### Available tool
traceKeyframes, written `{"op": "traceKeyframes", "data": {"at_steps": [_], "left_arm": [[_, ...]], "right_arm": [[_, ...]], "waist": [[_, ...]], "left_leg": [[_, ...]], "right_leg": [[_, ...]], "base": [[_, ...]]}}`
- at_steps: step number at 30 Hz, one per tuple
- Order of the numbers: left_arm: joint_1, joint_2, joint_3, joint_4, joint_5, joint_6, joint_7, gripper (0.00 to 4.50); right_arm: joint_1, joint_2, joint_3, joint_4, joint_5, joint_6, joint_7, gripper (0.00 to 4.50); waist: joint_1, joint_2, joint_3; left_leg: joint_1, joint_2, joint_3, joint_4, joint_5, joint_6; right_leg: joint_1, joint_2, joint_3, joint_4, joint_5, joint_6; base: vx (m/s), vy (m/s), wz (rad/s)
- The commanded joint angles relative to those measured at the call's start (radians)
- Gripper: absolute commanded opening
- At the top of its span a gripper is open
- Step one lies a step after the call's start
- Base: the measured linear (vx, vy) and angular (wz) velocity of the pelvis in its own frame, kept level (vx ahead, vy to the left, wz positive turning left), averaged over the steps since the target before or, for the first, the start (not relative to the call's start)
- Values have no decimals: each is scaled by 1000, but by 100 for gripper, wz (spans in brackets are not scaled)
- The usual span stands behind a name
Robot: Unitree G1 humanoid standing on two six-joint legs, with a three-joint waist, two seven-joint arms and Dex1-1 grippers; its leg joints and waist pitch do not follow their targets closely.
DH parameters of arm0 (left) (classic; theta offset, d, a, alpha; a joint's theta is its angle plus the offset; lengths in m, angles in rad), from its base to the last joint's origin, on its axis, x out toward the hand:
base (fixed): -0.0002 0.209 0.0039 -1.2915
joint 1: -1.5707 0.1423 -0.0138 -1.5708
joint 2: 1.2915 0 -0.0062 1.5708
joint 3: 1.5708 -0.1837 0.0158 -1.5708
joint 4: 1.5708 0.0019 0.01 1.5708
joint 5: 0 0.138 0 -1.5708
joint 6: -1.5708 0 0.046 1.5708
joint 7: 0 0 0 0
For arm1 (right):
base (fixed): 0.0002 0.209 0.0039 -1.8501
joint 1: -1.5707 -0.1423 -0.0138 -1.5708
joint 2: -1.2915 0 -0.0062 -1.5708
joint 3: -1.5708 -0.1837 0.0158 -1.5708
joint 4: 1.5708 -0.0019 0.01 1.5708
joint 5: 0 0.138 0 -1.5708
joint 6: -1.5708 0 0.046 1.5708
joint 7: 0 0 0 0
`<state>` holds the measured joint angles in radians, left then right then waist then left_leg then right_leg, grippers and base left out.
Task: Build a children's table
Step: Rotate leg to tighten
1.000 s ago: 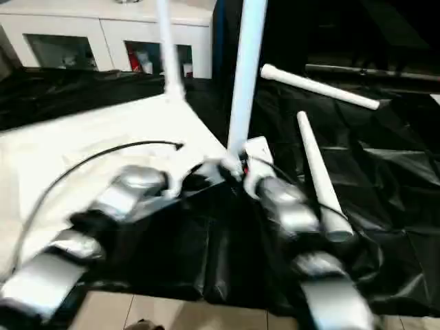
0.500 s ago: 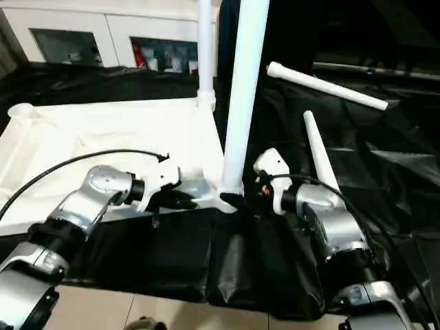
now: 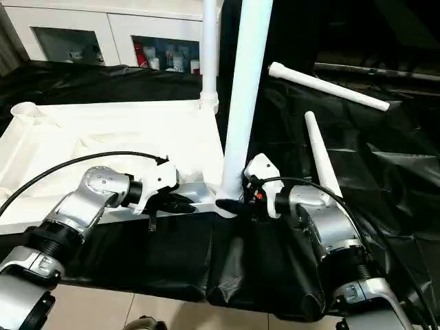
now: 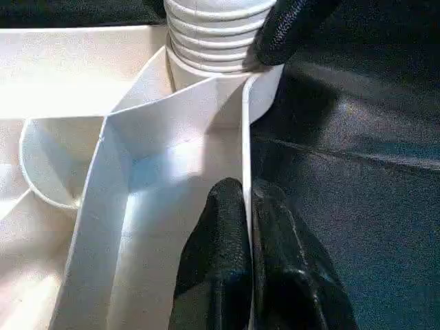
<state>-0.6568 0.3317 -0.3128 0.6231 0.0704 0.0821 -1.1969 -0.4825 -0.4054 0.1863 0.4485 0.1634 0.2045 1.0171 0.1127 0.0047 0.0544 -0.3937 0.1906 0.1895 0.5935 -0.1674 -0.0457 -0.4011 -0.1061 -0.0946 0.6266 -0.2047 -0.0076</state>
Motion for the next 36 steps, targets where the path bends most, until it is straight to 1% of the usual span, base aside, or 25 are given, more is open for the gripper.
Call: {"op": "traceKeyframes", "data": {"at_steps": [1,6,8,10,11,12,13,14,15,16,17,18,19,20,21,22,23,24,27,28,29,31,33,34,36], "left_arm": [[0,3,5,-35,-23,-3,-8,0],[0,4,8,-30,-26,-1,-12,0],[-2,0,13,-25,-29,2,-5,0],[-19,-28,22,11,-14,19,62,0],[-27,-39,26,26,-8,24,90,0],[-46,-67,37,61,1,34,155,0],[-58,-85,45,84,6,40,196,0],[-72,-103,53,110,9,47,240,0],[-95,-136,62,154,17,65,309,0],[-110,-156,66,181,22,78,351,0],[-119,-168,70,198,25,86,379,0],[-128,-180,74,212,26,93,403,0],[-151,-212,81,247,29,116,459,0],[-170,-237,82,273,34,126,506,0],[-182,-253,82,290,38,131,536,0],[-191,-264,79,301,42,134,550,0],[-202,-273,75,314,48,128,562,0],[-202,-273,75,315,49,127,562,0],[-195,-260,56,304,67,86,541,0],[-192,-255,52,303,72,73,534,0],[-187,-249,46,300,78,64,525,0],[-181,-237,38,298,83,46,509,0],[-174,-219,31,298,86,35,496,0],[-165,-201,24,289,86,8,476,0],[-157,-185,25,275,79,4,455,0]], "right_arm": [[-23,-6,-1,12,-4,-8,8,281],[-16,0,-6,6,1,-4,12,275],[-12,11,-19,16,6,-2,-8,274],[-21,43,-50,80,-5,-9,-108,274],[-26,56,-61,107,-13,-14,-151,274],[-33,77,-75,151,-24,-5,-221,274],[-38,91,-82,178,-31,2,-264,274],[-42,106,-90,202,-38,11,-312,274],[-56,139,-119,248,-34,19,-408,274],[-66,161,-139,277,-30,22,-470,274],[-73,175,-153,295,-27,23,-511,274],[-80,188,-165,312,-24,22,-550,274],[-111,233,-210,374,-12,12,-702,274],[-130,258,-230,406,-11,1,-782,274],[-142,274,-241,425,-11,-6,-829,274],[-154,285,-237,439,-23,-13,-856,274],[-173,296,-228,456,-36,-34,-862,274],[-174,296,-228,456,-36,-35,-862,274],[-189,292,-188,451,-70,-96,-806,274],[-190,291,-185,450,-75,-108,-799,274],[-190,292,-189,446,-68,-117,-781,343],[-192,292,-195,438,-58,-135,-760,346],[-195,285,-193,431,-52,-152,-730,356],[-192,271,-189,413,-46,-156,-702,383],[-181,251,-179,379,-42,-142,-657,389]], "waist": [[1,-13,-74],[1,-11,-76],[0,-10,-75],[-1,-9,-75],[-3,-8,-73],[-7,-10,-73],[-8,-10,-71],[-9,-5,-69],[-13,-7,-68],[-15,-4,-64],[-16,-7,-65],[-16,-4,-67],[-17,0,-65],[-22,-1,-64],[-24,-2,-65],[-23,1,-68],[-24,-1,-67],[-23,0,-68],[-19,-6,-72],[-18,-6,-72],[-19,-7,-71],[-19,-10,-70],[-18,-8,-70],[-18,-10,-71],[-18,-10,-72]], "left_leg": [[20,45,-14,-61,-139,70],[21,45,-14,-59,-122,77],[20,44,-14,-59,-129,77],[21,44,-14,-60,-136,72],[21,43,-14,-61,-151,59],[21,41,-14,-61,-166,45],[23,41,-15,-64,-177,37],[27,41,-17,-66,-201,19],[27,40,-15,-67,-214,14],[29,39,-17,-70,-246,-4],[36,39,-18,-71,-278,-15],[37,40,-18,-71,-278,-18],[35,40,-18,-72,-276,-20],[35,39,-21,-76,-294,-30],[35,38,-21,-77,-298,-32],[39,40,-21,-76,-303,-39],[36,39,-21,-76,-294,-31],[34,39,-21,-76,-291,-27],[27,38,-19,-74,-238,2],[26,38,-17,-72,-220,19],[25,37,-17,-72,-220,23],[24,38,-17,-72,-221,31],[24,39,-18,-72,-229,33],[24,40,-17,-72,-222,32],[24,42,-16,-71,-205,40]], "right_leg": [[56,-57,53,-65,-47,-250],[56,-55,53,-61,-18,-255],[56,-55,52,-61,-18,-259],[54,-56,53,-62,-26,-259],[52,-57,53,-66,-48,-260],[54,-57,53,-68,-80,-255],[53,-57,53,-73,-104,-250],[52,-57,53,-77,-149,-240],[51,-55,53,-81,-167,-233],[49,-56,54,-86,-214,-223],[47,-58,54,-93,-266,-206],[48,-60,56,-94,-267,-204],[46,-58,56,-93,-253,-203],[46,-57,54,-94,-272,-197],[47,-57,54,-96,-278,-196],[44,-58,54,-96,-271,-193],[46,-57,54,-95,-245,-196],[48,-57,54,-95,-234,-196],[54,-57,53,-87,-144,-204],[56,-58,53,-86,-119,-210],[56,-57,52,-85,-122,-211],[57,-59,52,-87,-137,-211],[57,-60,52,-88,-155,-210],[57,-59,53,-86,-148,-210],[57,-58,52,-81,-114,-218]], "base": [[0,0,0],[0,0,0],[0,0,0],[0,0,0],[0,0,0],[0,0,0],[0,0,0],[0,0,0],[0,0,0],[0,0,0],[0,0,0],[0,0,0],[0,0,0],[0,0,0],[0,0,0],[0,0,0],[0,0,0],[0,0,0],[0,0,0],[0,0,0],[0,0,0],[0,0,0],[0,0,0],[0,0,0],[0,0,0]]}}
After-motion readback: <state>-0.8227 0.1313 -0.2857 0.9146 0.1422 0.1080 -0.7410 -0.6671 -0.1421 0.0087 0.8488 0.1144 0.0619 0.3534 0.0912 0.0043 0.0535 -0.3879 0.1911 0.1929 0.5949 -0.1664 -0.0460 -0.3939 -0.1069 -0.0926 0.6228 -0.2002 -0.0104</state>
